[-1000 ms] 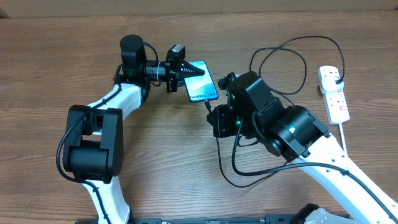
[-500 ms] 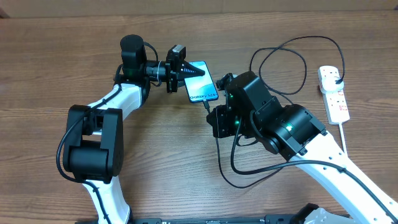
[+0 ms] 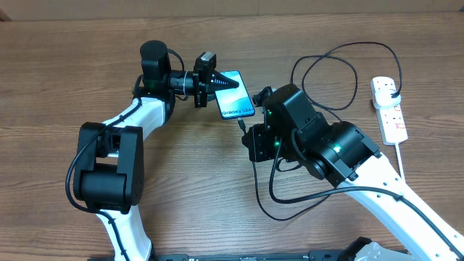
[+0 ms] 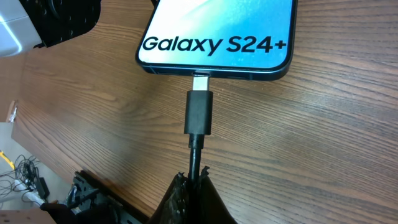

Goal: Plug charger to phone and switch on socket

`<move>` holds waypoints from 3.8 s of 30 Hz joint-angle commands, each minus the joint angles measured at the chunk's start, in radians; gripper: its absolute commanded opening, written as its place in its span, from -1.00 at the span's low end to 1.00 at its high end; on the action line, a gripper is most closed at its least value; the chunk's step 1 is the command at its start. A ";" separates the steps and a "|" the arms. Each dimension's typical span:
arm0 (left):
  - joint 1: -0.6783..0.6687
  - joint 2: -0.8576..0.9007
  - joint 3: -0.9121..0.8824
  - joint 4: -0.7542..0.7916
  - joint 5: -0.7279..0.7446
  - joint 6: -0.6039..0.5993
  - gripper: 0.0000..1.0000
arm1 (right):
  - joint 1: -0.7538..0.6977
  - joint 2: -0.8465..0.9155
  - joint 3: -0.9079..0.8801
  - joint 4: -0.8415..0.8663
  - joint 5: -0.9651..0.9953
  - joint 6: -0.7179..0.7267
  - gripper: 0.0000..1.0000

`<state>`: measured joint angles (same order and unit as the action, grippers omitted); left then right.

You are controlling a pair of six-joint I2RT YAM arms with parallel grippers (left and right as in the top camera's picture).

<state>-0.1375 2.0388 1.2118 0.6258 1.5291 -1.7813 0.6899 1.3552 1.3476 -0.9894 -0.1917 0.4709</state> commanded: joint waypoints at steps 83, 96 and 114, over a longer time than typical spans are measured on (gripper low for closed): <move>0.006 0.002 0.026 0.008 -0.038 0.194 -0.92 | 0.005 0.029 -0.003 -0.012 0.056 -0.057 -0.92; 0.011 0.002 0.026 0.007 -0.069 0.210 -0.92 | 0.005 0.029 -0.003 -0.030 0.056 -0.057 -0.92; 0.011 0.002 0.026 0.007 -0.012 0.160 -0.92 | 0.005 0.029 -0.003 -0.007 0.061 -0.057 -0.92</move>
<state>-0.1349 2.0388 1.2118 0.6254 1.4784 -1.5970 0.6899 1.3834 1.3476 -1.0046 -0.1478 0.4183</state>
